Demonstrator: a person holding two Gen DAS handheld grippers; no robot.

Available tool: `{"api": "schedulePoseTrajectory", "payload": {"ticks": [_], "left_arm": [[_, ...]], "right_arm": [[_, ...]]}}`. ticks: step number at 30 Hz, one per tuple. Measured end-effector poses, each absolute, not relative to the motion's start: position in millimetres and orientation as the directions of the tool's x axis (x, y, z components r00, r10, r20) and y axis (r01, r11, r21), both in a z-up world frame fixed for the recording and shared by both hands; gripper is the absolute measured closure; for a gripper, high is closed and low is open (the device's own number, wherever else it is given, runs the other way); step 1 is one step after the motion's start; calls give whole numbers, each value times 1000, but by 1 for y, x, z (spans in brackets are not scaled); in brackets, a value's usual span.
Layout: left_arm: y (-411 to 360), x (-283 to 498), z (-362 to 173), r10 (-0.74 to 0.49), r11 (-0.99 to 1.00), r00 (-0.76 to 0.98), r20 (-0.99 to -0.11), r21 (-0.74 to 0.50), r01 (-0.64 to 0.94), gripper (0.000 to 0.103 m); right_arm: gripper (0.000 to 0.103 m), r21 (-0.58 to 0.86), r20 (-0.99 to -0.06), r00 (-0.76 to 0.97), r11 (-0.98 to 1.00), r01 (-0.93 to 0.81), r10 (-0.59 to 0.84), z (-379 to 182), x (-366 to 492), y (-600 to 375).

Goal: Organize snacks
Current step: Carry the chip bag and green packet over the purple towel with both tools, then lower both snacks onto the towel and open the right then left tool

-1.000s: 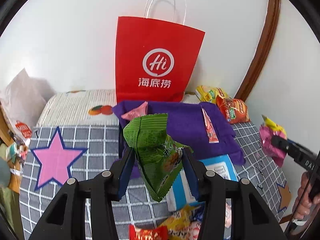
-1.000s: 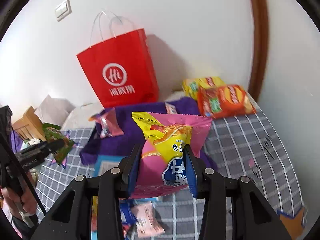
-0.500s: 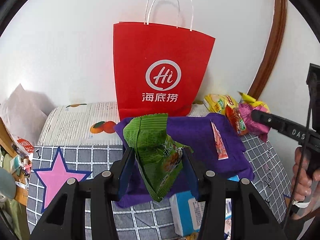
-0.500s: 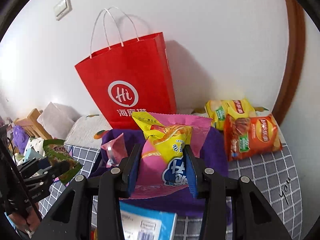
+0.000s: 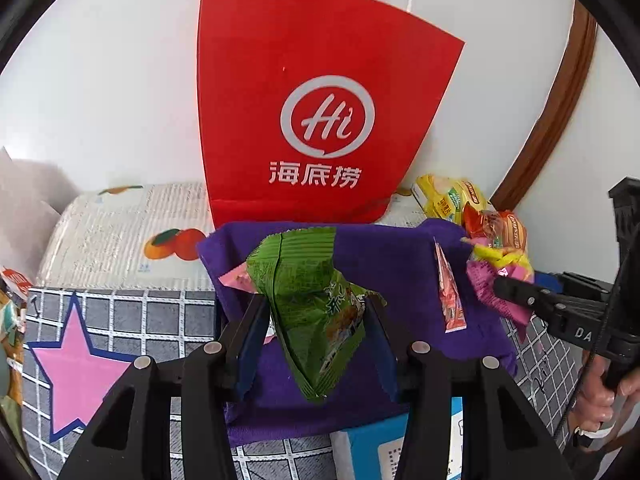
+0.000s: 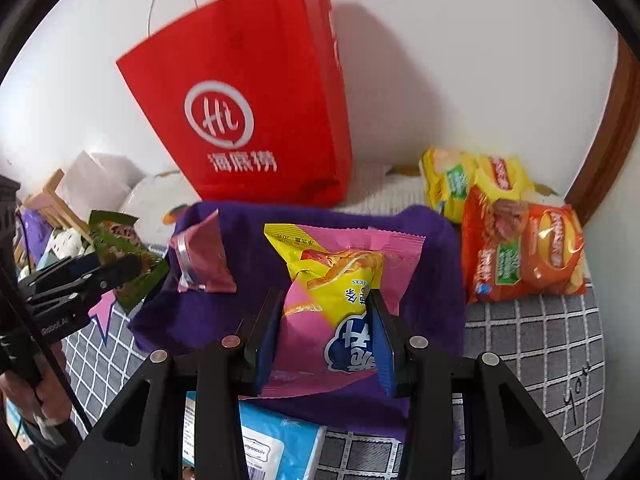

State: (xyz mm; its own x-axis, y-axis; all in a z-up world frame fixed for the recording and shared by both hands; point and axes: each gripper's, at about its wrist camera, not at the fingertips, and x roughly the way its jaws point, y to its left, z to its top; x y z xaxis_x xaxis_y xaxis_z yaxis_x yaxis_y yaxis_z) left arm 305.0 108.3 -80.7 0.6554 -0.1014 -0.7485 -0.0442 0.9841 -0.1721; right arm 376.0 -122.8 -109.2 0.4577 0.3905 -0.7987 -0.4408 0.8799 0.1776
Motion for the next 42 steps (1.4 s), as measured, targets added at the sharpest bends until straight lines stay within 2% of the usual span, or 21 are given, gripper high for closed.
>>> {"api": "schedulePoseTrajectory", "payload": {"ticks": [4,10,25,30,42], "left_arm": [[114,308,-87,-96,983,641,-761,-172,-57,57],[118,314,-96,-79,984,614,-786,-160,-78,57],[111,318,-102,-106,984,572,-813,-167,-55,57],[110,319,-103,-118,984,566,-816,-174,-47,57],[110,318,-102,-125,983,563,-817,-180,-43,57]], "right_arm": [[62,131,-830,435,880,-457,349,-126,379,-112],[62,146,-864,378,885,-443,331,-148,389,-106],[62,128,-885,344,876,-466,312,-155,382,-90],[62,165,-892,302,864,-475,337,-158,384,-88],[61,110,-903,321,875,-472,287,-164,384,-80]]}}
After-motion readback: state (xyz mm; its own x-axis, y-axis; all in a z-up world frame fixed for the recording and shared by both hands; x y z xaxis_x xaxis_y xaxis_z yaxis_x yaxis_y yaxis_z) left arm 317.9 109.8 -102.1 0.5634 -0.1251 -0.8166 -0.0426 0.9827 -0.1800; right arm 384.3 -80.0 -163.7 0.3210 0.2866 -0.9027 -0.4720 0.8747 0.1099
